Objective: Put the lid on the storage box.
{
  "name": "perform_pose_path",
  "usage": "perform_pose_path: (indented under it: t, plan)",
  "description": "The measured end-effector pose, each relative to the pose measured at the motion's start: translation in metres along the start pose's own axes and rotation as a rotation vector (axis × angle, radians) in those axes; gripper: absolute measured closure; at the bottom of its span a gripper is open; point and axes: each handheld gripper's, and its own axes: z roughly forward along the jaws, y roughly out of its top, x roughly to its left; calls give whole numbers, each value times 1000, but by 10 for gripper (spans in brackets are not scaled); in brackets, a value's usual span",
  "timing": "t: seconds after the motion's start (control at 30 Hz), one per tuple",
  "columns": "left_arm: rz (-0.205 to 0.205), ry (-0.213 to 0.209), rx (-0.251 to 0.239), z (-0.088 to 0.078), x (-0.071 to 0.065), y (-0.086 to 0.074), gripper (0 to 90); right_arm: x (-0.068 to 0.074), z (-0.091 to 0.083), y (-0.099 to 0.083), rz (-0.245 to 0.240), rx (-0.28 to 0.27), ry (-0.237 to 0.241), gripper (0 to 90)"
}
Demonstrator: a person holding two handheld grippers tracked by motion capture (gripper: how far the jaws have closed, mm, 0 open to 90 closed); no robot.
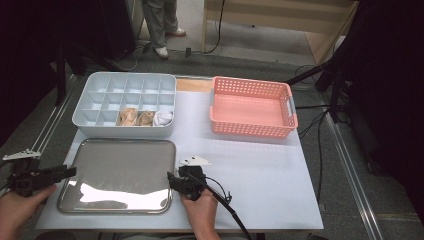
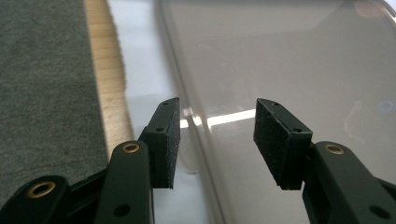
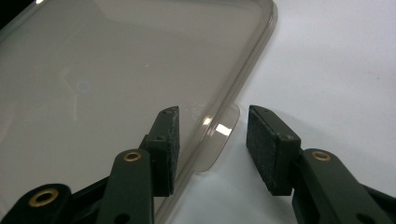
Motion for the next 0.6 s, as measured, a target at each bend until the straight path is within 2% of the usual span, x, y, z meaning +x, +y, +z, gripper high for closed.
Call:
perform_pose_path:
  t: [0.1,0.27,0.43,0.5,0.6]
  plan:
    - [6,4,33,2,0,-4,522,2,-1,-1,3,1,-6,556]
    - [0,5,31,3,0,-4,518,5,-1,-3,13,-6,-10,557]
    - [-12,17,35,3,-1,-4,532,5,-1,-3,41,-1,1,582]
    - [-1,37,44,3,-3,-3,537,4,-2,-3,67,-2,0,600]
    - [-15,29,46,4,-4,-3,560,4,-2,-3,76,-3,-1,611]
